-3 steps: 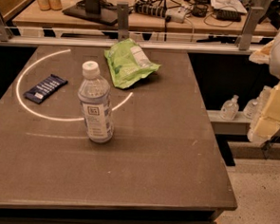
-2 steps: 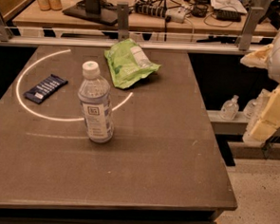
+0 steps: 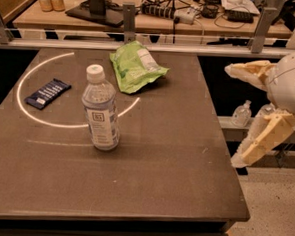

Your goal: Knock blue plastic bottle over

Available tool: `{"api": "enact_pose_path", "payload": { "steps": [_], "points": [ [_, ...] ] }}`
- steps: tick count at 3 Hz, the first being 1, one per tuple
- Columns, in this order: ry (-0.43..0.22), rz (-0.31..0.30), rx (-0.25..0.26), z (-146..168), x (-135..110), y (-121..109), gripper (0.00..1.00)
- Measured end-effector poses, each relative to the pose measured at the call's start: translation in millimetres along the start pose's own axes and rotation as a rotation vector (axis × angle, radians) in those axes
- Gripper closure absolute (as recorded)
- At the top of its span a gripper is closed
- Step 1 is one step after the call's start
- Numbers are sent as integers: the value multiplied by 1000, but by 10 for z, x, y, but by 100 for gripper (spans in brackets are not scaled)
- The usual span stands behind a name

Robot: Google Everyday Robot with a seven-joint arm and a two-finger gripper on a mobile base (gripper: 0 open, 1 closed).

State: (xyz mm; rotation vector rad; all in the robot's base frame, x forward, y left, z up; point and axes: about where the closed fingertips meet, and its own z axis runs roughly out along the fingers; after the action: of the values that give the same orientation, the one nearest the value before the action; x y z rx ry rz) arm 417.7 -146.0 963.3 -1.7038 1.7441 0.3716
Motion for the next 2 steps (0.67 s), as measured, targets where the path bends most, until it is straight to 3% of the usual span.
{"api": "enact_pose_path", "payload": {
  "steps": [1, 2],
  "points": [
    [-97, -8, -16, 18, -313, 65, 0],
    [-96, -6, -15, 14, -311, 63, 0]
  ]
}}
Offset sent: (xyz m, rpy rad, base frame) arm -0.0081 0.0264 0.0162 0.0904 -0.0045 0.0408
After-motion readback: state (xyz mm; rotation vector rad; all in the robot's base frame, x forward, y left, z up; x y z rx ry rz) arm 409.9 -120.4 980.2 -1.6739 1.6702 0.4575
